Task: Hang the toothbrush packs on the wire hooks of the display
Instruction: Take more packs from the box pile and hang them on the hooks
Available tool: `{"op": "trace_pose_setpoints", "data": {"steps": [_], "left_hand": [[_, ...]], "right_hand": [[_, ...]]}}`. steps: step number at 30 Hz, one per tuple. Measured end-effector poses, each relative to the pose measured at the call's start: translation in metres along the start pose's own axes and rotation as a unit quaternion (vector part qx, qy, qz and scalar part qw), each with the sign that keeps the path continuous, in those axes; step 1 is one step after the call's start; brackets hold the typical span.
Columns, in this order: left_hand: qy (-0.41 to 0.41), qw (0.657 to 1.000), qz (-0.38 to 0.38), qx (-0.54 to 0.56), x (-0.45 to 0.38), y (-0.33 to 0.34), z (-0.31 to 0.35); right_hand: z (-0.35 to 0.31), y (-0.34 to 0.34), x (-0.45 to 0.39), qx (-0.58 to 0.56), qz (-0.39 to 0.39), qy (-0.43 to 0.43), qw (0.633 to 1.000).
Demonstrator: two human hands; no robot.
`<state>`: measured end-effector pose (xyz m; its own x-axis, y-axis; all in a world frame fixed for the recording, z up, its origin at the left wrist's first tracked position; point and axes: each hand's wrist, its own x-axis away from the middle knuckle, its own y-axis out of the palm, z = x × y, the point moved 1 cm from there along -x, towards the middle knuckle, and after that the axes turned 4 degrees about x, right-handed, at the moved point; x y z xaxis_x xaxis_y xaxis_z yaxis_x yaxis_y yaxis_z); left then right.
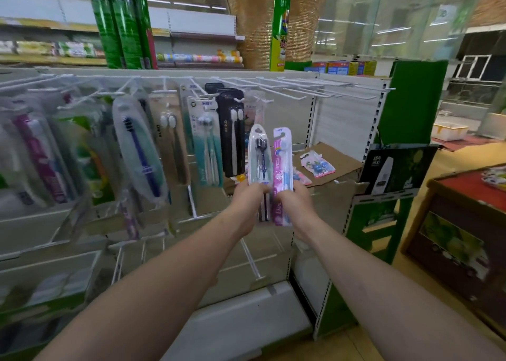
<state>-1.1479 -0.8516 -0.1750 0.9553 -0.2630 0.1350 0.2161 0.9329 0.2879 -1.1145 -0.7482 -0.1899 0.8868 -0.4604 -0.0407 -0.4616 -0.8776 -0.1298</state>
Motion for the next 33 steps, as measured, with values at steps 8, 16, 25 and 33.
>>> {"op": "trace_pose_setpoints", "data": {"steps": [8, 16, 25, 33], "left_hand": [[0.033, 0.998, 0.04, -0.02, 0.019, -0.066, 0.018], [0.082, 0.985, 0.122, -0.086, 0.053, -0.183, 0.052], [0.108, 0.958, 0.257, -0.07, 0.114, -0.296, 0.088], [0.12, 0.932, 0.341, -0.03, 0.123, -0.351, 0.103]], "right_hand": [[-0.007, 0.057, 0.018, -0.017, -0.006, -0.026, 0.999], [-0.017, 0.157, 0.049, 0.028, -0.1, -0.038, 0.994], [-0.041, 0.276, 0.095, -0.001, -0.189, -0.078, 0.979], [-0.072, 0.341, 0.102, 0.036, -0.233, -0.113, 0.965]]}}
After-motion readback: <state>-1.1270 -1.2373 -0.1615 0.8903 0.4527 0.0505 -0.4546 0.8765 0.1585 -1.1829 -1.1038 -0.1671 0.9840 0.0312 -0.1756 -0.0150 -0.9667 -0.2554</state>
